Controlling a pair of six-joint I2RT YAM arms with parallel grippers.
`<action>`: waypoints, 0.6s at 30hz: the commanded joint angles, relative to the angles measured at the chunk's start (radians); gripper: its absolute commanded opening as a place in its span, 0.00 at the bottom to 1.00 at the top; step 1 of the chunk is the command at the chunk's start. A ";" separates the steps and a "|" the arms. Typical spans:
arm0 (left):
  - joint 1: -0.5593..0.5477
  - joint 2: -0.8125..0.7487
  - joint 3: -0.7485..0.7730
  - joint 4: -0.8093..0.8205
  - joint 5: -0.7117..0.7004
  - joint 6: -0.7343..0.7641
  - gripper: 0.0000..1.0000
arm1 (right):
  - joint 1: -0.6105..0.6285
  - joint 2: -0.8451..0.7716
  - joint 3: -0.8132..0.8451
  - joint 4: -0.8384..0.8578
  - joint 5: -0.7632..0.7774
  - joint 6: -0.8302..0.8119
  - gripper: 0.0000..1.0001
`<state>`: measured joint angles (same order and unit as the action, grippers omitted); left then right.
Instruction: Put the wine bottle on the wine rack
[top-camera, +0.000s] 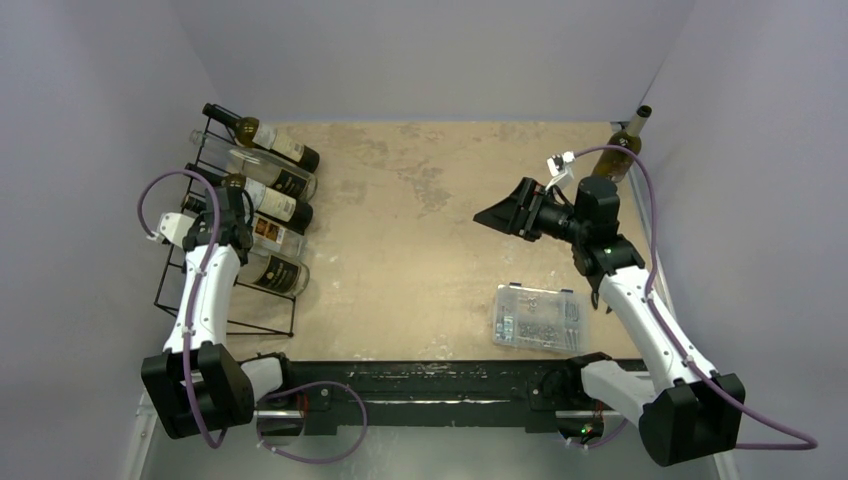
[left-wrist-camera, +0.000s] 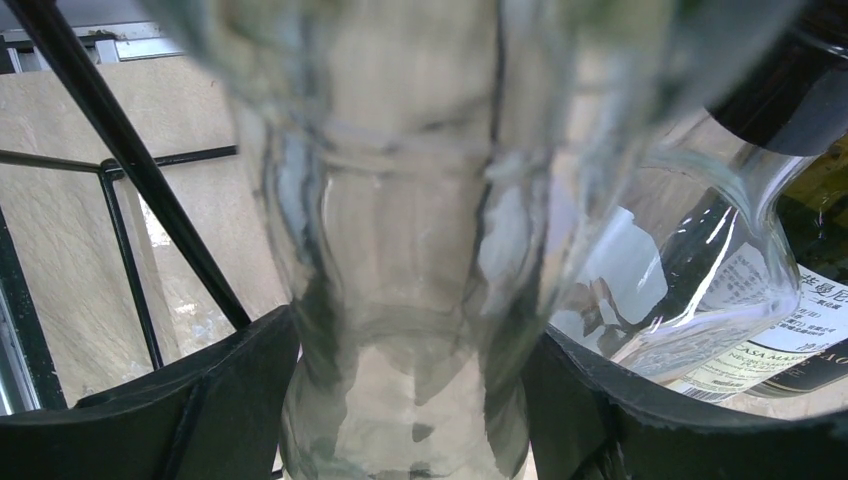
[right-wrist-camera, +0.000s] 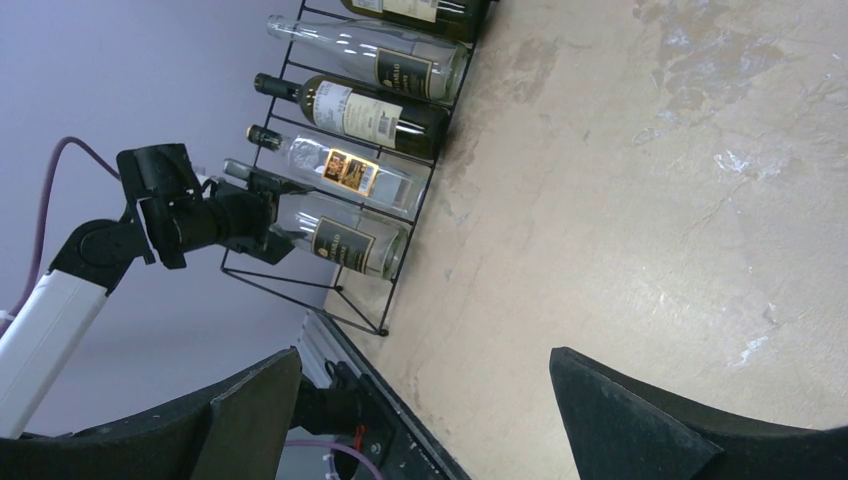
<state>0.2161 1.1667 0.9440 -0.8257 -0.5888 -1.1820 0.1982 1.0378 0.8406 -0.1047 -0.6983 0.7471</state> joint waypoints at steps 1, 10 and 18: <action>0.017 -0.039 0.009 0.026 -0.007 -0.036 0.41 | 0.002 -0.028 -0.010 0.010 -0.003 -0.017 0.99; 0.022 -0.046 0.015 0.013 0.019 -0.028 0.65 | 0.002 -0.044 -0.011 -0.003 0.007 -0.012 0.99; 0.023 -0.077 0.015 0.001 0.025 -0.020 0.88 | 0.003 -0.057 -0.016 -0.016 0.011 -0.008 0.99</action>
<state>0.2279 1.1423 0.9440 -0.8253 -0.5606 -1.1938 0.1982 1.0092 0.8307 -0.1162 -0.6971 0.7475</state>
